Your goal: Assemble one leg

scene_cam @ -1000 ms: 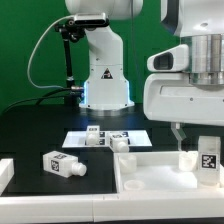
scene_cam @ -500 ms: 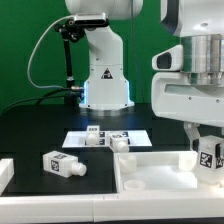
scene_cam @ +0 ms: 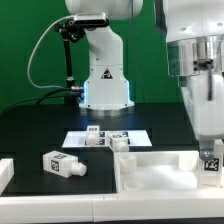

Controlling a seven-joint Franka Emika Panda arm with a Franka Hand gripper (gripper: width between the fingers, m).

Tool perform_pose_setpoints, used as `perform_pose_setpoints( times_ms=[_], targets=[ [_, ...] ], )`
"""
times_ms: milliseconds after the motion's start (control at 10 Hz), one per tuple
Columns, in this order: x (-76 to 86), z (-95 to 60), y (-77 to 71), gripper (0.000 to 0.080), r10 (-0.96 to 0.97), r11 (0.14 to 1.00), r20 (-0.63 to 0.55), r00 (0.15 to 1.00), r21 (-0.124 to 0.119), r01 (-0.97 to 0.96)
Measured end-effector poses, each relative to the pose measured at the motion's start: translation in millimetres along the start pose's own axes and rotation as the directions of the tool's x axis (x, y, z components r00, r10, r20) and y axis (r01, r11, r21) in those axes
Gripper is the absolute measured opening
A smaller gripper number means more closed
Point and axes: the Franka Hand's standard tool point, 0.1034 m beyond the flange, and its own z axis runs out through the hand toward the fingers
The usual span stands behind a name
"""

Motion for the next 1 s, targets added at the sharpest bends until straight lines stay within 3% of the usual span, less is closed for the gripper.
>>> perform_pose_setpoints(
  times_ms=[200,300,400,500,600,700,900,1000],
  targets=[
    [0.6,-0.2,0.1,0.0285,-0.027,1.000,-0.004,1.000,0.002,0.027],
    [0.7,0.9,0.7,0.0360,-0.028,1.000,-0.006,1.000,0.000,0.028],
    [-0.5,1.5,1.3,0.0543,-0.176,0.984,-0.021,0.984,0.001,0.176],
    [-6.7,3.1,3.3,0.0543,-0.393,0.919,-0.035,0.919,0.003,0.393],
    [-11.6,4.4,5.3,0.0616,-0.512,0.859,-0.033,0.858,0.006,0.513],
    [-13.8,4.0,8.6,0.0643,-0.613,0.790,-0.028,0.789,-0.010,0.613],
    [-12.5,4.7,8.4,0.0648,-0.704,0.710,-0.028,0.710,-0.015,0.704],
    [-11.6,4.6,7.9,0.0649,-0.799,0.602,-0.031,0.601,-0.023,0.798]
  ],
)
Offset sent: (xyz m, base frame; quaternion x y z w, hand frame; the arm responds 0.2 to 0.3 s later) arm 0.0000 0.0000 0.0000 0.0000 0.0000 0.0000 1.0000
